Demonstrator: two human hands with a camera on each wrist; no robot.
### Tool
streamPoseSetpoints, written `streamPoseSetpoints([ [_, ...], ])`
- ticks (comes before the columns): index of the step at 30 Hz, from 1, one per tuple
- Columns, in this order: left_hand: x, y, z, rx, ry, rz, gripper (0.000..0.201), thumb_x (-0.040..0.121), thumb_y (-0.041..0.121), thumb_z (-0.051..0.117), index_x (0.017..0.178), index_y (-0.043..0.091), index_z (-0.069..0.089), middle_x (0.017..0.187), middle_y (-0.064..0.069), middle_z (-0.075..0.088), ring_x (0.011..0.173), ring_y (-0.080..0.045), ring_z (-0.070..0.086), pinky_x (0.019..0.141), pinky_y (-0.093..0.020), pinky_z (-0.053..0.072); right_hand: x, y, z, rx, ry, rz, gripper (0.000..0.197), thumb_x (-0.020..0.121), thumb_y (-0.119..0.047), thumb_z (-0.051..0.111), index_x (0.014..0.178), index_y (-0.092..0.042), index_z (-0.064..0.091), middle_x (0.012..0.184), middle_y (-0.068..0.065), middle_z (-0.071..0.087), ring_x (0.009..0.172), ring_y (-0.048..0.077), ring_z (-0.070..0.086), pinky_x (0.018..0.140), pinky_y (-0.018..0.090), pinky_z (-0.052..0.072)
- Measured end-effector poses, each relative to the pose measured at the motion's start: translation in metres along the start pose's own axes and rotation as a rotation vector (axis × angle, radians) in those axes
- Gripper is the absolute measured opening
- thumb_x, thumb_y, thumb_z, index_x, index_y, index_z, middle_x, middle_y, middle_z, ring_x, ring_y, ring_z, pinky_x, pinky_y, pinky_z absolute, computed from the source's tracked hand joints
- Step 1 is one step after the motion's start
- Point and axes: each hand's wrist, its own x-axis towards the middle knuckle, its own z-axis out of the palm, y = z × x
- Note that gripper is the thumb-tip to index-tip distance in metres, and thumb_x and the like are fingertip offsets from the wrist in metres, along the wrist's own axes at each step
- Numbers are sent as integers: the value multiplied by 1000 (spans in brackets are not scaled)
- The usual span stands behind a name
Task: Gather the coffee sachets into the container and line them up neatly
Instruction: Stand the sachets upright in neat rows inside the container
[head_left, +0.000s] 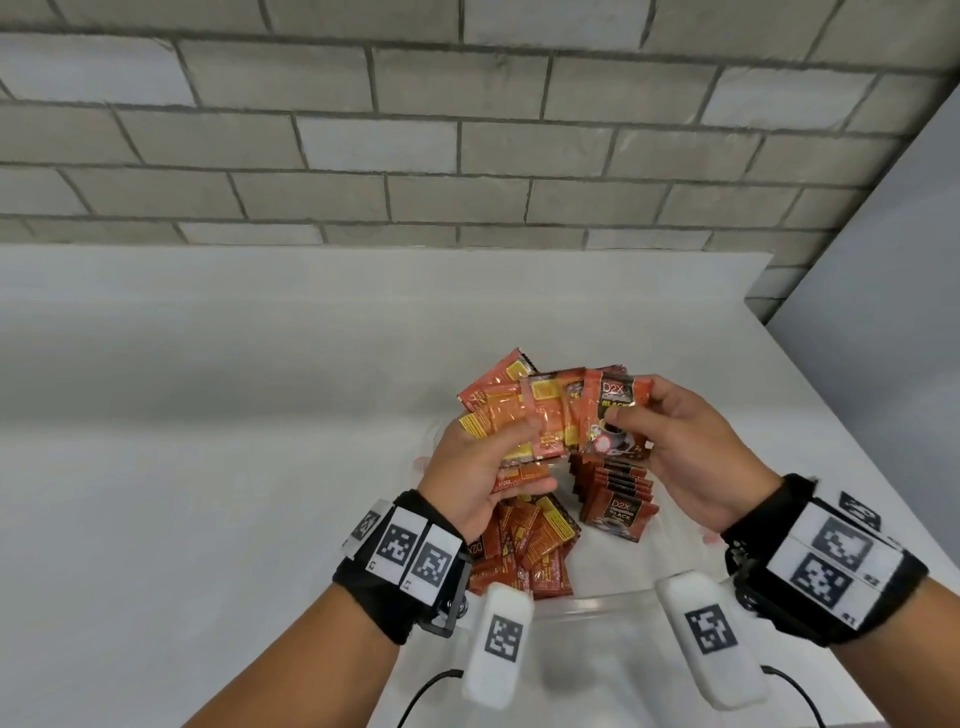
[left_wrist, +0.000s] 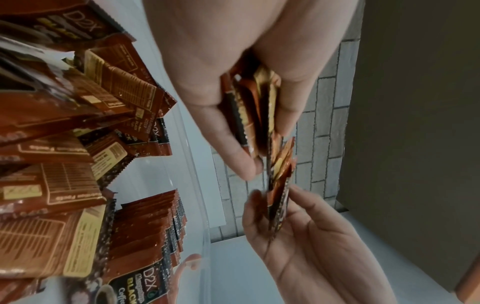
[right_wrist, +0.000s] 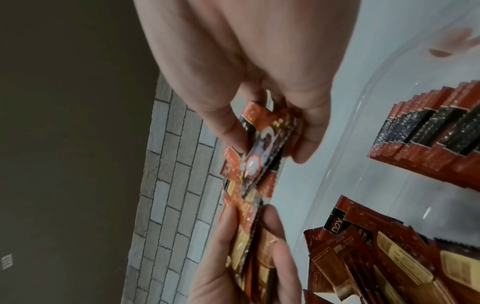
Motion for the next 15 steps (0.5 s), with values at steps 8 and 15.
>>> streamPoseSetpoints([
  [8, -2, 2, 3, -47, -68, -77, 24, 93, 21, 51, 113, 11, 58, 103, -18, 71, 85, -33, 70, 67, -40, 58, 1, -6, 1, -79, -13, 19, 21, 90, 0, 55, 107, -12, 59, 94, 6, 71, 79, 16, 67, 69, 29, 51],
  [15, -3, 1, 4, -17, -51, -35, 28, 85, 12, 61, 112, 15, 59, 110, -8, 70, 95, -28, 69, 65, -40, 60, -2, -5, 1, -37, -86, 85, 18, 90, -2, 55, 106, -11, 57, 95, 10, 71, 76, 17, 69, 66, 32, 55],
])
